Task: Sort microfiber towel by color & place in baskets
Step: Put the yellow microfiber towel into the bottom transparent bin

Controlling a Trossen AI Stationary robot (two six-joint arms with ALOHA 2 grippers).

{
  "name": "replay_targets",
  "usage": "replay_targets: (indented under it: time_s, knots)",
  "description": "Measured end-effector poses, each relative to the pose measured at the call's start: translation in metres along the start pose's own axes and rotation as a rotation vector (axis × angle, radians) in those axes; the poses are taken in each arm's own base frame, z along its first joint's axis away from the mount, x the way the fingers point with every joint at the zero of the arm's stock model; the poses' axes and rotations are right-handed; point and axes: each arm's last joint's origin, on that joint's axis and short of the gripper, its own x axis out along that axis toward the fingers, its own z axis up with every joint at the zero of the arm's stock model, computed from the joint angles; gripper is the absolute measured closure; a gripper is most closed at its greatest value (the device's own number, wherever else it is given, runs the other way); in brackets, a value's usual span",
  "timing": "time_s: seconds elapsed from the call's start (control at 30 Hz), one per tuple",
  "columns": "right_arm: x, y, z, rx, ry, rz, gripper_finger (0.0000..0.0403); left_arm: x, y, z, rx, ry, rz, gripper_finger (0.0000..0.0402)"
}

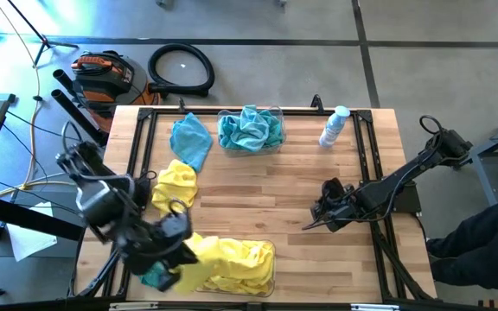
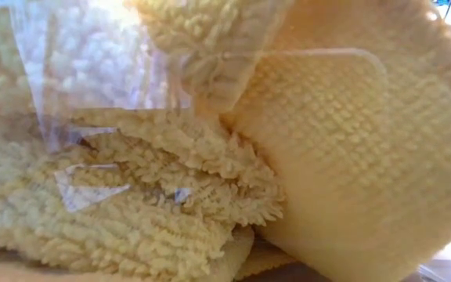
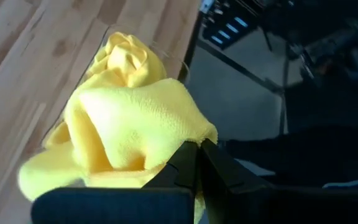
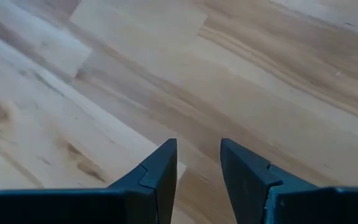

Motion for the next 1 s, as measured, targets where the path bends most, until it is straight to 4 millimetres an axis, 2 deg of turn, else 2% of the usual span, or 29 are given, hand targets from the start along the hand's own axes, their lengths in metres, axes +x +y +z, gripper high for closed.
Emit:
replay_targets:
  time_s: [0.23, 0.47, 0.63, 0.83, 1.0]
  knots:
    - [0.000, 0.000, -0.002, -0.117, 0.073, 0.005, 0.0285, 0.059, -0.017, 0.011, -0.143, -0.051, 0.054, 0.0401]
    - [0.000, 0.000, -0.003, -0.195, 0.103, 0.012, 0.0285, 0.119, -0.012, 0.008, -0.319, -0.074, 0.201, 0.0401]
    - [0.000, 0.000, -0.004, -0.244, 0.120, 0.017, 0.0285, 0.153, -0.009, -0.005, -0.510, -0.032, 0.280, 0.0401]
    - [0.000, 0.000, -0.004, -0.247, 0.121, 0.016, 0.0285, 0.186, -0.003, -0.034, -0.800, -0.030, 0.445, 0.0401]
    - [0.000, 0.000, -0.004, -0.247, 0.121, 0.015, 0.0285, 0.216, 0.004, -0.044, -0.981, -0.055, 0.520, 0.0401]
